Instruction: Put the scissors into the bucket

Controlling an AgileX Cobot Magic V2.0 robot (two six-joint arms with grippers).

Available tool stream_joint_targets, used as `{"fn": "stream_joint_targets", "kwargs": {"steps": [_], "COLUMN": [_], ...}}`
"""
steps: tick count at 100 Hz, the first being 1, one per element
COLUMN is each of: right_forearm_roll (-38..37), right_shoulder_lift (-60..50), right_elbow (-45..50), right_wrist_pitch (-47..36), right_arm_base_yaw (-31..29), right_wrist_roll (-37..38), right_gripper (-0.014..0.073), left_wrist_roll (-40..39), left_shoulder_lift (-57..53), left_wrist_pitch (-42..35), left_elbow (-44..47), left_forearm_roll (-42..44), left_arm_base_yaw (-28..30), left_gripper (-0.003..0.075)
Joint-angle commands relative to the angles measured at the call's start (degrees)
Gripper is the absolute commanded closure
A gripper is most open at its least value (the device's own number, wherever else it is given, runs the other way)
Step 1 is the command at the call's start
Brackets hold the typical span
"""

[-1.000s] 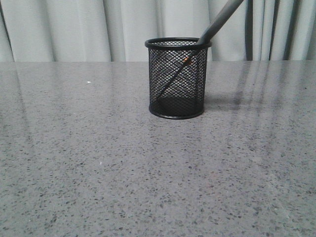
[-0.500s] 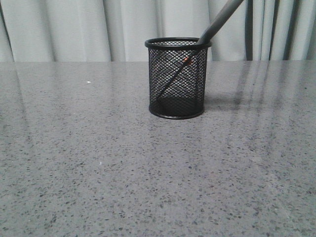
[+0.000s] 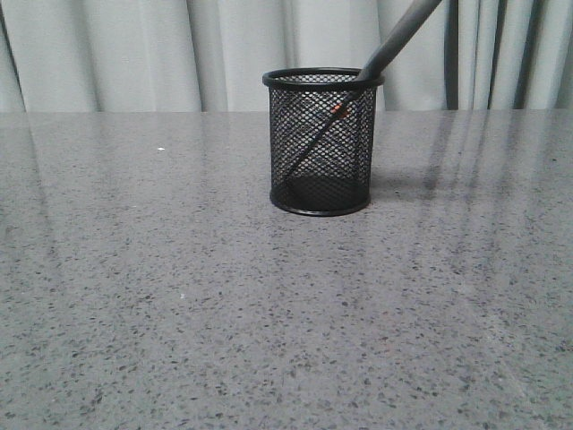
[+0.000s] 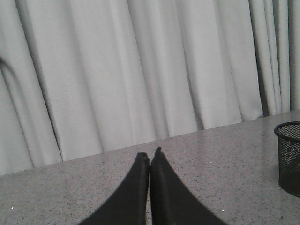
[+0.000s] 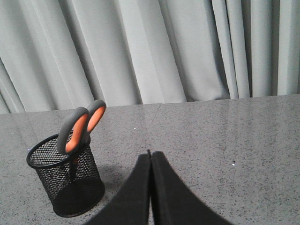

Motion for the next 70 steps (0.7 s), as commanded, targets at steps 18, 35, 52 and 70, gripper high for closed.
{"fn": "stream_joint_targets", "kwargs": {"steps": [18, 35, 52, 70], "right_forearm_roll": [-0.19, -0.19, -0.19, -0.19], "right_shoulder_lift": [0.37, 0.37, 0.37, 0.37], "right_elbow": [-1.45, -1.45, -1.45, -1.45], "right_wrist_pitch": [-4.14, -4.14, -4.14, -4.24], "right_arm_base_yaw": [-0.47, -0.47, -0.47, -0.47], "right_wrist_roll": [-0.31, -0.31, -0.31, -0.31], "right_gripper": [0.0648, 0.0648, 0.0648, 0.0648], "left_wrist_roll": [-21.14, -21.28, -21.28, -21.28], "left_shoulder_lift": [0.27, -1.53, -1.53, -1.53], "left_wrist_pitch": [-4.48, -5.38, -10.12, -8.81], "left_elbow": [5.33, 10.94, 15.68, 15.76], "left_forearm_roll": [11.05, 10.74, 10.92, 9.18], "left_arm_base_yaw": [4.72, 8.16, 8.16, 8.16], "left_gripper": [0.0741, 0.0741, 0.0741, 0.0741]}}
